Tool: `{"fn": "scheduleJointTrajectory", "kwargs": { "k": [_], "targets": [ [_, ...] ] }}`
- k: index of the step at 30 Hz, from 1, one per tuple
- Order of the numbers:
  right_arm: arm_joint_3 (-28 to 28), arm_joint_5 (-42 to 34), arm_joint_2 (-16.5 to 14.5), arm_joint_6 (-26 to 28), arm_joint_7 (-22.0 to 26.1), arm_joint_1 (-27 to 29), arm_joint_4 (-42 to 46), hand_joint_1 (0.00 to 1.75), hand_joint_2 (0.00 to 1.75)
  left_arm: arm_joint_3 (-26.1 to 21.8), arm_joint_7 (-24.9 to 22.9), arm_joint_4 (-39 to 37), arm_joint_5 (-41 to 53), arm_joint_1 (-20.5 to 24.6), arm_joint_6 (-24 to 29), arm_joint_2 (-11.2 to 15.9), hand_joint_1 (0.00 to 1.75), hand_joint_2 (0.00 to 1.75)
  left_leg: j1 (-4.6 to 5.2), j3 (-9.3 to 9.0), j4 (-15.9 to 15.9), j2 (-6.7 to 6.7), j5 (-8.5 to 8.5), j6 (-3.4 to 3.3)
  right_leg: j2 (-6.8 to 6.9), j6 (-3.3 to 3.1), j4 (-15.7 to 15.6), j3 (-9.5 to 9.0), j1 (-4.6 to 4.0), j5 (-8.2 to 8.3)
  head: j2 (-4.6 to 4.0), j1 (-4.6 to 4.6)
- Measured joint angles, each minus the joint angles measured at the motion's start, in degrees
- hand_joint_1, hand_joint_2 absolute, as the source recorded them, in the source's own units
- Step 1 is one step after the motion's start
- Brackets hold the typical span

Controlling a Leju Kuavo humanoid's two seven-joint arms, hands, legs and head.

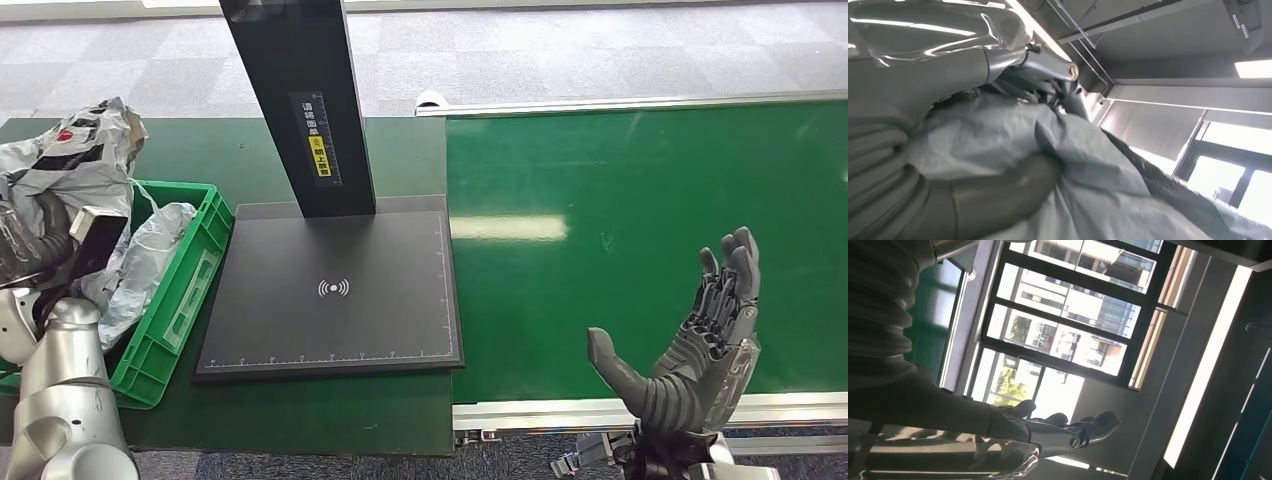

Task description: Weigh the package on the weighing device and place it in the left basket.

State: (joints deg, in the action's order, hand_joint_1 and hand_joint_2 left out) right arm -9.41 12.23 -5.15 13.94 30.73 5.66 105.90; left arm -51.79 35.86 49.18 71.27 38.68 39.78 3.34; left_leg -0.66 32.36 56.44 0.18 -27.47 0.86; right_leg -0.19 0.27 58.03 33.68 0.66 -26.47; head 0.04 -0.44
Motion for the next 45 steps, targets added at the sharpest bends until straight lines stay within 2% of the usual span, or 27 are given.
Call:
{"fn": "scheduleJointTrajectory", "kwargs": {
  "k": [6,11,15,20,21,23,25,27,30,32,34,37,40,45],
  "targets": [
    [-0.04,-0.12,0.01,-0.8,0.02,-0.1,-0.79,0.0,1.75,1.22,3.68,-1.49,-12.22,0.11,0.0,-0.22,0.0,1.75,0.0,0.0,0.0,-0.02,0.0,0.0,0.01,0.0,0.0,0.0,0.0,0.0,0.0,0.0],
    [-0.03,-0.85,0.01,-2.07,0.25,-0.36,-1.53,0.0,1.75,9.51,1.61,-3.55,-28.55,-0.51,0.0,1.0,0.0,1.75,0.0,0.01,0.0,-0.03,0.0,0.0,0.02,0.0,0.0,-0.01,0.0,0.0,0.0,-0.01],
    [0.0,-1.02,0.08,-2.18,0.34,-0.4,-2.03,0.0,1.75,14.58,0.55,-3.9,-28.09,-1.13,0.01,2.21,0.0,1.75,0.0,0.01,0.0,-0.03,0.0,0.0,0.01,0.0,0.0,-0.01,0.0,0.0,0.0,0.0],
    [0.03,-1.08,0.3,-2.18,0.35,-0.4,-2.61,0.0,1.75,14.93,2.73,-3.23,-23.11,-1.89,-0.12,2.14,0.0,1.75,0.0,0.02,0.0,-0.02,0.0,0.0,0.01,0.0,0.0,0.01,0.0,0.0,0.0,0.0],
    [0.03,-1.08,0.31,-2.18,0.37,-0.4,-2.72,0.0,1.75,15.21,3.23,-3.01,-25.38,-2.17,-0.8,2.06,0.0,1.75,0.0,0.02,0.0,-0.02,0.0,0.0,0.01,0.0,0.0,0.01,0.0,0.0,0.0,0.0],
    [0.05,-1.09,0.33,-2.28,0.66,-0.39,-2.97,0.0,1.75,16.83,3.69,-1.91,-37.71,-3.5,-5.99,1.97,0.0,1.75,0.0,0.01,0.0,0.04,-0.01,0.0,-0.03,0.0,0.0,0.02,0.0,0.0,0.0,-0.01],
    [0.1,-1.22,0.37,-2.66,1.07,-0.39,-3.23,0.0,1.75,19.68,3.83,1.3,-55.09,-6.25,-15.13,1.74,0.0,1.75,0.0,0.01,0.0,0.09,-0.01,0.01,-0.06,0.0,0.0,0.05,0.0,0.0,0.0,-0.01],
    [0.19,-1.38,0.41,-3.32,1.07,-0.5,-3.62,0.0,1.75,23.25,4.09,6.87,-68.11,-10.17,-22.63,1.05,0.0,1.75,0.0,0.03,0.0,0.09,-0.01,0.0,-0.06,0.0,0.0,0.07,0.0,0.0,0.0,0.0],
    [0.27,-1.15,0.42,-4.41,-0.07,-0.91,-4.79,0.0,1.75,29.86,4.34,18.19,-75.18,-17.96,-26.72,-1.35,0.0,1.75,0.07,0.04,0.0,0.1,-0.07,-0.04,-0.07,0.03,-0.02,0.07,0.07,-0.02,0.0,-0.01],
    [0.27,-0.15,0.34,-4.35,-0.66,-0.92,-5.87,0.0,1.75,35.67,4.37,26.03,-74.65,-23.85,-25.58,-3.65,0.0,1.75,0.12,0.04,0.01,0.1,-0.13,-0.1,-0.07,0.09,-0.05,0.08,0.14,-0.06,0.0,-0.01],
    [0.12,1.84,0.07,-2.76,-0.15,-0.56,-6.92,0.0,1.75,42.81,4.37,32.56,-71.94,-29.34,-21.66,-5.89,0.0,1.75,0.14,0.07,0.02,0.08,-0.17,-0.14,-0.05,0.13,-0.07,0.08,0.17,-0.09,0.0,0.01],
    [-0.27,3.95,-0.43,-0.58,0.79,0.19,-8.14,0.0,1.75,51.91,4.37,38.76,-68.8,-34.62,-17.11,-8.11,0.0,1.75,0.14,0.1,0.02,0.04,-0.23,-0.17,-0.03,0.15,-0.08,0.08,0.17,-0.1,0.0,0.0],
    [-0.74,5.56,-0.93,1.37,0.73,0.85,-9.34,0.0,1.75,57.26,4.36,40.8,-69.12,-37.04,-15.51,-9.14,0.0,1.75,0.11,0.04,0.01,0.03,-0.26,-0.17,-0.03,0.14,-0.08,0.05,0.14,-0.1,0.0,-0.03],
    [-3.01,8.47,-2.59,5.85,0.28,2.83,-13.25,0.0,1.75,65.14,4.35,38.17,-70.15,-40.7,-13.95,-10.91,0.0,1.75,0.05,0.03,0.0,0.04,-0.24,-0.15,-0.03,0.12,-0.07,0.03,0.07,-0.11,0.0,-0.03]
  ]
}}
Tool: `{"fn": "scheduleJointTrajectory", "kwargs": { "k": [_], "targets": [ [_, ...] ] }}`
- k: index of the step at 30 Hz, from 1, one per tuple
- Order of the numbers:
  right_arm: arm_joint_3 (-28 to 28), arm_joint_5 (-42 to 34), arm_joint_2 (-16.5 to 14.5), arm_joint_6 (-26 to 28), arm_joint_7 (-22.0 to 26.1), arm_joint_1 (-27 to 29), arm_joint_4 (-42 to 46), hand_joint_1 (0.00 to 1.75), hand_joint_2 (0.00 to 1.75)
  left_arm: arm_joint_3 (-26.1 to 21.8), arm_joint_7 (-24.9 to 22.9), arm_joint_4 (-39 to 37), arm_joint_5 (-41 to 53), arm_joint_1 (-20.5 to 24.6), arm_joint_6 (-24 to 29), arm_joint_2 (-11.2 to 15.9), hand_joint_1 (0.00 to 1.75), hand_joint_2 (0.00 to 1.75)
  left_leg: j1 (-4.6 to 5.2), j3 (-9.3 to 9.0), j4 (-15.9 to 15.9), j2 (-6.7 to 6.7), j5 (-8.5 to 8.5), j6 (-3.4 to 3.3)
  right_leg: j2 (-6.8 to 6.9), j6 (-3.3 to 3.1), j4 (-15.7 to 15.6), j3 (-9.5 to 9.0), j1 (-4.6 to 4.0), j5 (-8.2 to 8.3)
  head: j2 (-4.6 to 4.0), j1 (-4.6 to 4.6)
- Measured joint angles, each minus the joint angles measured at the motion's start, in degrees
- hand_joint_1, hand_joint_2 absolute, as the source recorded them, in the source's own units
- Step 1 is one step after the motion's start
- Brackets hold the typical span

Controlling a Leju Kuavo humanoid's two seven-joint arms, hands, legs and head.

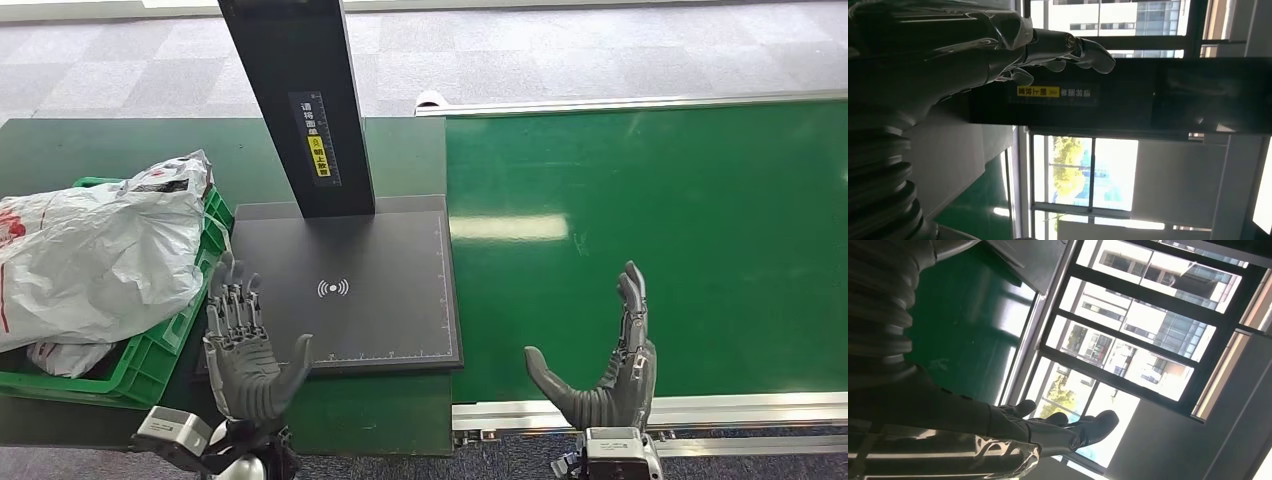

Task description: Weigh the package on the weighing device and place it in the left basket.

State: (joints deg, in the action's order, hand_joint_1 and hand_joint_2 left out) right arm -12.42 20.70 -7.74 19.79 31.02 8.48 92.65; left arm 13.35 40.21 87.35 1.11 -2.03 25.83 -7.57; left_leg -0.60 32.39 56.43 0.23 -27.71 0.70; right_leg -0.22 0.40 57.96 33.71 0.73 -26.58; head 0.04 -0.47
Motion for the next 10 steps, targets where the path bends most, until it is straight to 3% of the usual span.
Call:
{"fn": "scheduleJointTrajectory", "kwargs": {
  "k": [10],
  "targets": [
    [-1.38,0.23,-1.02,0.51,0.0,0.89,-3.04,0.0,1.75,3.69,-0.01,-2.23,-0.04,-1.12,0.31,-0.95,0.0,1.75,0.03,0.0,0.0,0.0,0.0,0.0,0.0,0.01,0.0,-0.02,0.02,0.0,-0.01,0.01]
  ]
}}
